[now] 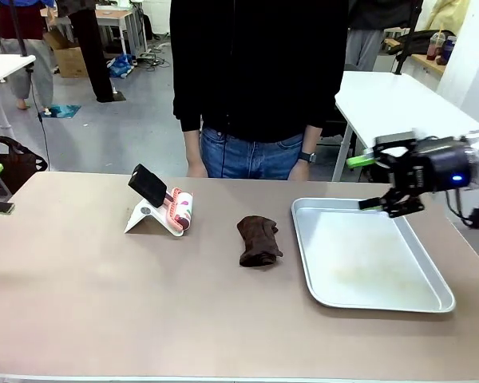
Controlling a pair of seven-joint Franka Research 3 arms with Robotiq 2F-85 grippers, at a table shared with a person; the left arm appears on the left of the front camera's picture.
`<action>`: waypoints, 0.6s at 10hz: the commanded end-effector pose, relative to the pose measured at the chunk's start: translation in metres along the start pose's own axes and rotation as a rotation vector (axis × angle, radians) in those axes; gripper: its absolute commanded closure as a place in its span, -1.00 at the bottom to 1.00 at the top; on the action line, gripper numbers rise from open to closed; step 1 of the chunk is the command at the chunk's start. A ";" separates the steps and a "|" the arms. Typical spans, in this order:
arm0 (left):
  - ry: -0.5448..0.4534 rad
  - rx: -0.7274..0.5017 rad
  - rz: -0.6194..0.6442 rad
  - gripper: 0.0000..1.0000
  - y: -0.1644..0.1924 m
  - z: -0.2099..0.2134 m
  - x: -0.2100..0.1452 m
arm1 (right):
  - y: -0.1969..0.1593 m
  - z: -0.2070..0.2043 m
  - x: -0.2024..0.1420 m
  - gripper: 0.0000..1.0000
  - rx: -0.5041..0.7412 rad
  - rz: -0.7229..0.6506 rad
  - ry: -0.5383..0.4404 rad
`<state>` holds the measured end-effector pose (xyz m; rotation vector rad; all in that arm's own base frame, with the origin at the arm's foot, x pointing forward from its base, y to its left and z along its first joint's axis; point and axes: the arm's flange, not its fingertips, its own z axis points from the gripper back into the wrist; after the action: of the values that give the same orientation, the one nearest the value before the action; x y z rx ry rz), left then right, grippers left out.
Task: Clean the surface of the table.
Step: Return the Lint Roller and towel to their original positions.
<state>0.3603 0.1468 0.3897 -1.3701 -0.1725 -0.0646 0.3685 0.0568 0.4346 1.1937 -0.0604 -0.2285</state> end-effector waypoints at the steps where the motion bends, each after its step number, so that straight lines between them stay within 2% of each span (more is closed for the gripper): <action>1: -0.086 -0.100 0.044 -0.92 0.003 -0.003 0.013 | -0.064 0.026 -0.011 -1.00 0.184 -0.037 -0.016; 2: -0.145 -0.108 0.100 -0.92 0.006 -0.005 0.018 | -0.080 0.034 -0.008 -1.00 0.241 -0.028 -0.034; 4: -0.177 -0.108 0.168 -0.92 0.009 -0.012 0.029 | -0.095 0.036 -0.003 -1.00 0.231 -0.048 -0.098; 5: -0.127 -0.098 0.094 -0.92 0.014 0.000 0.016 | -0.066 0.055 0.024 -1.00 0.212 -0.061 -0.055; 6: -0.127 -0.098 0.094 -0.92 0.014 0.000 0.016 | -0.066 0.055 0.024 -1.00 0.212 -0.061 -0.055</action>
<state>0.3850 0.1465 0.3776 -1.4839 -0.2057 0.1338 0.3753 -0.0278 0.3748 1.4009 -0.1018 -0.3285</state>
